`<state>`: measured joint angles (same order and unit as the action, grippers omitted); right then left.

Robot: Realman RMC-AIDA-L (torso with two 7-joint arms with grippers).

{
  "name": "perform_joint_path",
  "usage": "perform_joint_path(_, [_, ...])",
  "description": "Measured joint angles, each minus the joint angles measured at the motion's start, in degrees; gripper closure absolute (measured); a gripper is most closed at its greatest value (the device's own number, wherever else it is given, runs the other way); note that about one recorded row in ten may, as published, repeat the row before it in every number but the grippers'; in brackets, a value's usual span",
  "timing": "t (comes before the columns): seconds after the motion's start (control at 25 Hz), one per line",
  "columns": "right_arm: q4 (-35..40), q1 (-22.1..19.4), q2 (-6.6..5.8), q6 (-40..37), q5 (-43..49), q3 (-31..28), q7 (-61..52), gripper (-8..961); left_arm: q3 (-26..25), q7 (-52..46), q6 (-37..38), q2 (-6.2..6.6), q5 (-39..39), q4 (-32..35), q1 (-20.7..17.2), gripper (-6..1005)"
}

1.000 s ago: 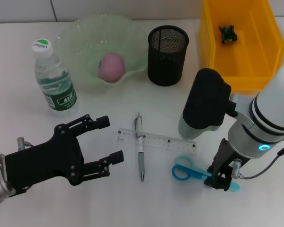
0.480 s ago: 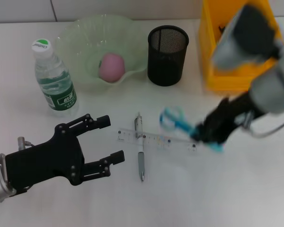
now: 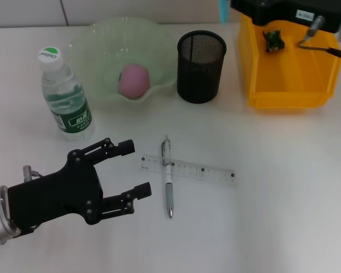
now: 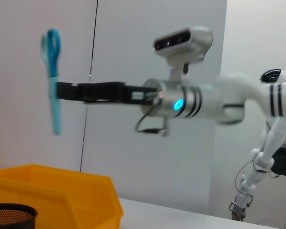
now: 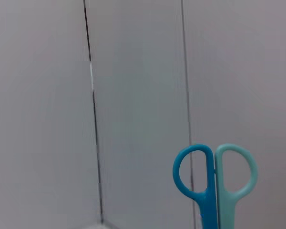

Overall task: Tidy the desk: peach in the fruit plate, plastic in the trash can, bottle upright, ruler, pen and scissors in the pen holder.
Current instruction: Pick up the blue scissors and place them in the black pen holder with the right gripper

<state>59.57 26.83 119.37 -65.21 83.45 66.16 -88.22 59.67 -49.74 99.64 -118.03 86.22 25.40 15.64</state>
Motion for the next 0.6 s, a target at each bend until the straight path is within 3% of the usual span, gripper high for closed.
perform_joint_path(0.16, [-18.9, 5.9, 0.03, 2.2, -13.8, -0.2, 22.7, 750, -0.1, 0.0, 0.0, -0.01, 0.0, -0.1, 0.2, 185])
perform_joint_path(0.2, [-26.6, 8.8, 0.0, 3.2, -18.9, -0.4, 31.1, 750, -0.1, 0.0, 0.0, -0.01, 0.0, -0.1, 0.2, 185])
perform_joint_path(0.36, [-34.6, 12.0, 0.06, 4.9, -22.5, -0.5, 39.5, 750, -0.1, 0.0, 0.0, 0.0, 0.0, -0.1, 0.2, 185])
perform_joint_path(0.6, [-40.5, 15.1, 0.39, 8.4, -23.0, 0.1, 41.5, 750, 0.0, 0.0, 0.0, 0.0, 0.0, -0.1, 0.3, 185])
